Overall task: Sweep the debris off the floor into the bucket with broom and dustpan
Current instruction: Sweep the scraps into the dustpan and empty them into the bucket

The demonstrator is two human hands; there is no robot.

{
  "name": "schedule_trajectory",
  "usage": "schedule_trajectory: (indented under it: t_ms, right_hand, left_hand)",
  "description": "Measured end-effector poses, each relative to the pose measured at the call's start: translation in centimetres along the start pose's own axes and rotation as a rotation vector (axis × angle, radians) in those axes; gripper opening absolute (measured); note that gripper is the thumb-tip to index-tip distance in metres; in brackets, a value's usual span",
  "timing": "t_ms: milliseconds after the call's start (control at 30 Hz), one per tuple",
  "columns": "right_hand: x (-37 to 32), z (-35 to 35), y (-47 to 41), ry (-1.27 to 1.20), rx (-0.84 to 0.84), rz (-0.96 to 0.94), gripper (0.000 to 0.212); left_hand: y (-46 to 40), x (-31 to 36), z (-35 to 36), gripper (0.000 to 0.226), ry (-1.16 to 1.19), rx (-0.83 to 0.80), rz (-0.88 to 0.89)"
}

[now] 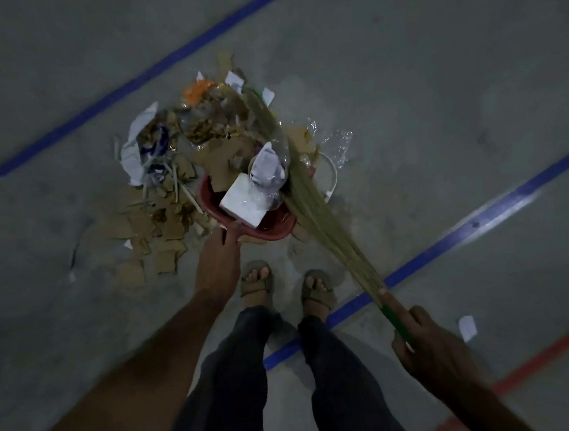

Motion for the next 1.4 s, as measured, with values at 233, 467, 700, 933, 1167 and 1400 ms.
schedule_trajectory:
  t_ms: [233, 467, 700, 933, 1167, 1400]
  right_hand:
    - [-4.5, -5.3, 12.4, 0.043, 0.093, -0.024, 0.079]
    - [-6.5, -6.9, 21.8, 0.114, 0.233, -0.089, 0.085]
    - [-10.4, -3.7, 27.7, 0.117, 0.354, -0.094, 0.093]
    - [-15.2, 3.8, 33.6, 0.090, 0.520, -0.039, 0.084]
    - [-19.2, 15.8, 42.5, 0.030, 0.608, 0.029, 0.062]
    - [-18.0, 27.8, 53.9, -0.092, 0.694, 0.157, 0.078]
  left_hand:
    - [12.5, 7.1, -8.6, 0.038, 0.103, 0.176, -0.039]
    - [22.3, 10.9, -14.8, 0.039, -0.049, 0.319, 0.058]
    - [28.1, 11.1, -18.7, 0.048, -0.195, 0.511, 0.200]
    - [33.7, 7.0, -19.4, 0.046, -0.232, 0.490, 0.271]
    - [43.2, 3.4, -16.8, 0.048, -0.340, 0.421, 0.425]
    - [54.1, 3.6, -11.1, 0.029, -0.368, 0.276, 0.635]
Point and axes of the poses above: each hand's wrist, its own y-axis away from the middle knuckle, its own z-axis out of the palm, x = y × z, the point moved 3 cm from there along -y, towards the middle knuckle, and after that the axes turned 10 degrees about -x, right-handed, at the moved point
